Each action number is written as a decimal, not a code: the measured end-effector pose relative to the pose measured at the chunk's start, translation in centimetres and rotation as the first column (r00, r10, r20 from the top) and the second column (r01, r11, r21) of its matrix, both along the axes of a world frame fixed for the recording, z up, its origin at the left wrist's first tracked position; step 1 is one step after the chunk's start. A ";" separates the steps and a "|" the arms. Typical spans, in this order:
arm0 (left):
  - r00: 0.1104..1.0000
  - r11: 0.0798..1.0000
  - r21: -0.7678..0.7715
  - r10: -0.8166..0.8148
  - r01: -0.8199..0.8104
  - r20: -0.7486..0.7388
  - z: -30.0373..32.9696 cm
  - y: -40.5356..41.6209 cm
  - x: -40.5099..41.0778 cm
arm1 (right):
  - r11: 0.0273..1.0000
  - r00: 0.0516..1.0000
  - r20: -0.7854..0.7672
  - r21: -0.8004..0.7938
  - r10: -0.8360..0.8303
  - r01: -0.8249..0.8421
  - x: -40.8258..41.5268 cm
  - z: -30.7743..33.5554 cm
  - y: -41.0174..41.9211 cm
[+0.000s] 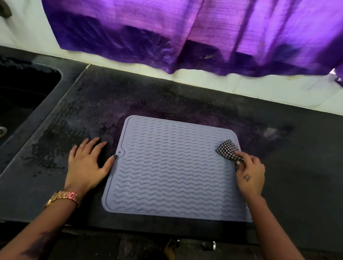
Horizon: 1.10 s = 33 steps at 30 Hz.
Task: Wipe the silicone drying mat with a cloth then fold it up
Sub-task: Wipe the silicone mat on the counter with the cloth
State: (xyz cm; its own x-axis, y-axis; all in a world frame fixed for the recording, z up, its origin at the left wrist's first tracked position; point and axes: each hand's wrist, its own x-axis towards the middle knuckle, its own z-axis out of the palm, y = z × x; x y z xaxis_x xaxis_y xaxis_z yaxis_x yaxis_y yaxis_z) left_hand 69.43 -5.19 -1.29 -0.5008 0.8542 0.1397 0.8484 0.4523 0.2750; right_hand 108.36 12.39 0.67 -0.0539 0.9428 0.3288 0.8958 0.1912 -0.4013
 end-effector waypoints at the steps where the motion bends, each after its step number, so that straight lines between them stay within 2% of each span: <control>1: 1.000 1.000 0.000 -0.003 0.003 0.002 0.0 0.0 0.0 | 1.000 1.000 0.012 0.002 0.009 -0.009 0.1 -0.2 -0.7; 5: 1.000 1.000 0.010 -0.021 0.020 0.011 0.0 0.0 0.0 | 1.000 0.999 -0.040 0.017 -0.005 0.006 1.0 0.6 -1.4; 10: 0.999 1.000 0.003 -0.030 0.030 0.015 -0.1 -0.1 -0.1 | 0.999 1.000 0.010 0.045 -0.017 0.017 2.0 -0.5 -5.9; 15: 0.999 0.999 0.001 -0.039 0.038 0.021 -0.3 -0.2 -0.2 | 0.990 0.993 -0.057 0.098 -0.101 0.106 2.2 0.0 -8.1; 19: 0.999 0.999 0.000 -0.041 0.041 0.017 -0.4 -0.1 -0.2 | 0.982 0.993 -0.038 0.150 -0.112 0.116 2.3 -0.9 -11.3; 23: 0.998 0.999 -0.002 -0.053 0.053 0.021 -0.6 -0.1 -0.4 | 0.967 0.967 -0.161 0.135 -0.196 0.218 1.4 -0.7 -12.4; 27: 0.998 0.998 -0.015 -0.053 0.053 0.024 -0.6 -0.2 -0.5 | 0.973 0.982 -0.067 0.139 -0.174 0.182 0.5 -1.2 -14.0; 29: 0.998 0.998 -0.018 -0.053 0.054 0.029 -0.5 -0.2 -0.5 | 0.978 0.966 -0.170 0.040 -0.193 0.203 0.6 -0.7 -13.5; 31: 0.998 0.998 -0.019 -0.053 0.054 0.039 -0.5 -0.2 -0.5 | 0.981 0.899 -0.394 -0.084 -0.192 0.173 0.0 0.3 -13.2; 32: 0.998 0.998 -0.019 -0.051 0.052 0.041 -0.5 -0.2 -0.5 | 0.980 0.801 -0.567 -0.156 -0.191 0.123 -0.7 0.8 -13.2; 33: 0.998 0.999 -0.021 -0.047 0.048 0.038 -0.6 -0.2 -0.5 | 0.968 0.643 -0.733 -0.244 -0.221 0.055 -1.5 1.3 -13.1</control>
